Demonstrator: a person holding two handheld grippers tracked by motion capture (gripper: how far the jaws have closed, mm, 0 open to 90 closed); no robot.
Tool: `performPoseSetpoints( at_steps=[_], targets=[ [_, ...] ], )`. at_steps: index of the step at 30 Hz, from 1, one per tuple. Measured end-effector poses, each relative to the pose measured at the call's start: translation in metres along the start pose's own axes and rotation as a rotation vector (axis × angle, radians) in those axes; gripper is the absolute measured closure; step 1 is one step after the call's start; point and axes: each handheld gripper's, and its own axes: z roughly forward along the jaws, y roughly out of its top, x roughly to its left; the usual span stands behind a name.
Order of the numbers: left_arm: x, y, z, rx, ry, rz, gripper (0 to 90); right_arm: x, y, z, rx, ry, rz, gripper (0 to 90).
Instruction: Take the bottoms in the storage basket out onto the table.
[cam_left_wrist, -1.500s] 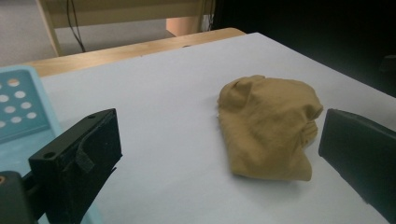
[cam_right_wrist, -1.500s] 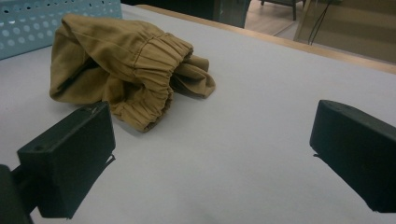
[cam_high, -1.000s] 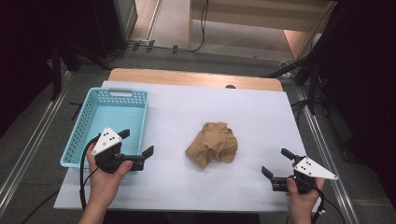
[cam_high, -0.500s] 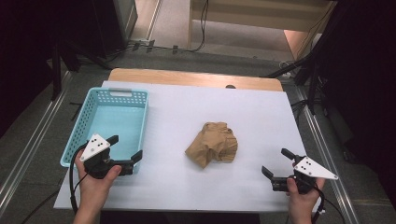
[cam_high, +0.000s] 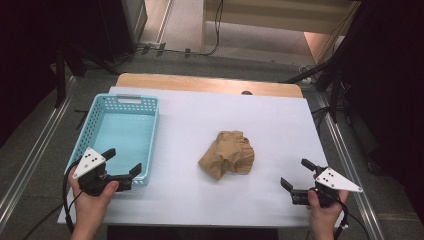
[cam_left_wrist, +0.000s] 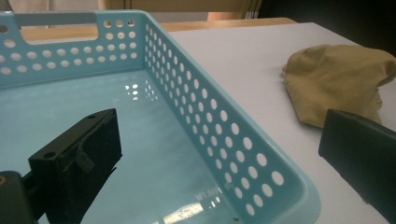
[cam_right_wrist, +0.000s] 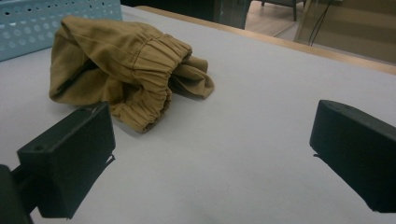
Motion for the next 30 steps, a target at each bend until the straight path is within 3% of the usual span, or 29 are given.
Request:
performPoseSetpoints(
  at_steps=[2, 12, 20, 21, 25, 30],
  targets=[
    [0.003, -0.002, -0.002, -0.005, 0.006, -0.009, 0.0, -0.001, 0.0, 0.0, -0.001, 0.002, 0.006, 0.0],
    [0.01, -0.016, -0.018, -0.049, 0.077, 0.045, 0.0, -0.002, -0.001, 0.001, -0.001, 0.004, 0.008, 0.0],
    [0.011, -0.024, -0.024, -0.059, 0.072, 0.035, 0.0, -0.003, -0.001, 0.001, -0.002, 0.005, 0.009, 0.0],
    [0.01, -0.026, -0.025, -0.075, 0.054, 0.038, 0.0, -0.003, -0.001, 0.001, 0.0, 0.005, 0.01, 0.0],
    [0.006, -0.029, -0.022, -0.069, 0.073, 0.091, 0.0, -0.002, -0.002, 0.002, 0.004, 0.009, 0.011, 0.0],
    [0.009, -0.029, -0.024, -0.098, 0.045, 0.039, 0.0, -0.003, -0.002, 0.003, 0.005, 0.011, 0.011, 0.0]
  ],
)
